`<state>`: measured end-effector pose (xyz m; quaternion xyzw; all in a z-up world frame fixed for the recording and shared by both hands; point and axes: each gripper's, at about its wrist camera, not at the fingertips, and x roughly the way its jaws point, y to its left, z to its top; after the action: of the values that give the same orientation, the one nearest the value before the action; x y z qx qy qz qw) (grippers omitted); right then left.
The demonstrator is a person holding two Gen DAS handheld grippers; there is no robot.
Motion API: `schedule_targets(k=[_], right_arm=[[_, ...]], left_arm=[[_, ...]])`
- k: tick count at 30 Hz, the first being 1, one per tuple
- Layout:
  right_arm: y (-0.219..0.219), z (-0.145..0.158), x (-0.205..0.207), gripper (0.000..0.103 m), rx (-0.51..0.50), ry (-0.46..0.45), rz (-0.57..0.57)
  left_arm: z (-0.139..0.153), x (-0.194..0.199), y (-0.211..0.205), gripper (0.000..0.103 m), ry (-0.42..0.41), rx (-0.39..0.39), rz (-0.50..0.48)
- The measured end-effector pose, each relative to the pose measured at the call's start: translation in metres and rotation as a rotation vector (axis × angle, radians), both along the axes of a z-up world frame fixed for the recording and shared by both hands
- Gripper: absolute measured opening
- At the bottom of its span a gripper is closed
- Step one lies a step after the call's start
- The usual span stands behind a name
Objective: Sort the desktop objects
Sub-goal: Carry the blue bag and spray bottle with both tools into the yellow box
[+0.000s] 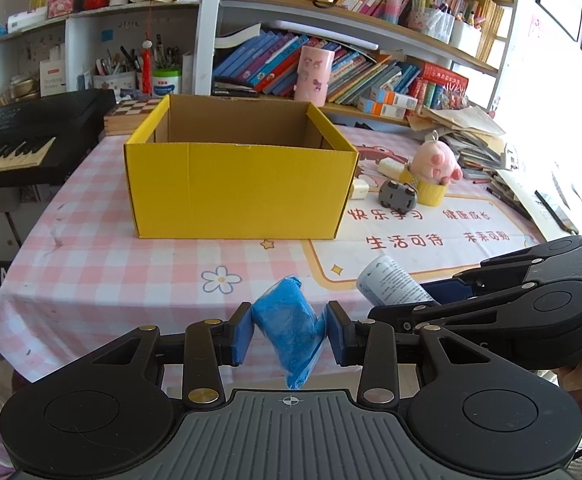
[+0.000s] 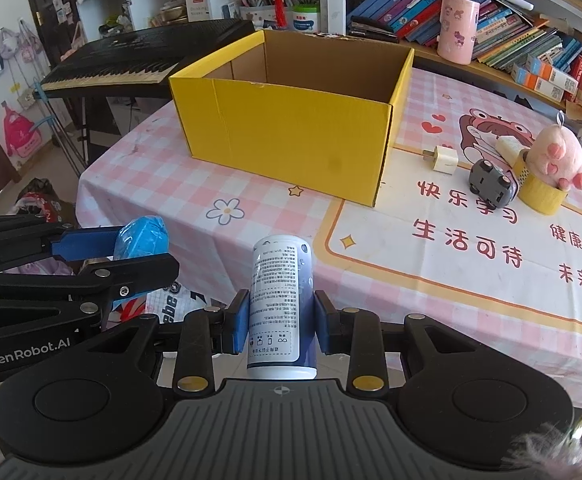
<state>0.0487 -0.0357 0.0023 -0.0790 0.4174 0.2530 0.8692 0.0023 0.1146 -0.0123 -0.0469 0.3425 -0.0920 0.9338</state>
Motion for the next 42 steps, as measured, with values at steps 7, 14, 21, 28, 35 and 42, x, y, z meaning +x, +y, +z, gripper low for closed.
schedule_targets(k=[7,14,21,28,35,42], right_arm=[[-0.001,-0.001,0.008,0.030,0.001,0.006,0.015],[0.005,-0.001,0.026,0.030,0.005,0.022,0.054],[0.009,0.010,0.051,0.030,0.053,0.041,0.064],[0.013,0.036,0.078,0.030,0.098,-0.005,0.107],[0.015,0.068,0.119,0.030,0.150,-0.098,0.135],[0.021,0.090,0.175,0.030,0.157,-0.177,0.187]], left_arm=[[-0.003,0.011,0.002,0.037,0.016,-0.007,0.017],[0.000,0.027,0.008,0.037,0.017,0.002,0.030],[0.014,0.047,0.014,0.037,-0.010,0.018,0.034],[0.038,0.075,0.017,0.037,-0.087,0.030,0.024],[0.069,0.116,0.021,0.037,-0.190,0.018,0.044],[0.084,0.168,0.024,0.037,-0.213,0.032,0.068]])
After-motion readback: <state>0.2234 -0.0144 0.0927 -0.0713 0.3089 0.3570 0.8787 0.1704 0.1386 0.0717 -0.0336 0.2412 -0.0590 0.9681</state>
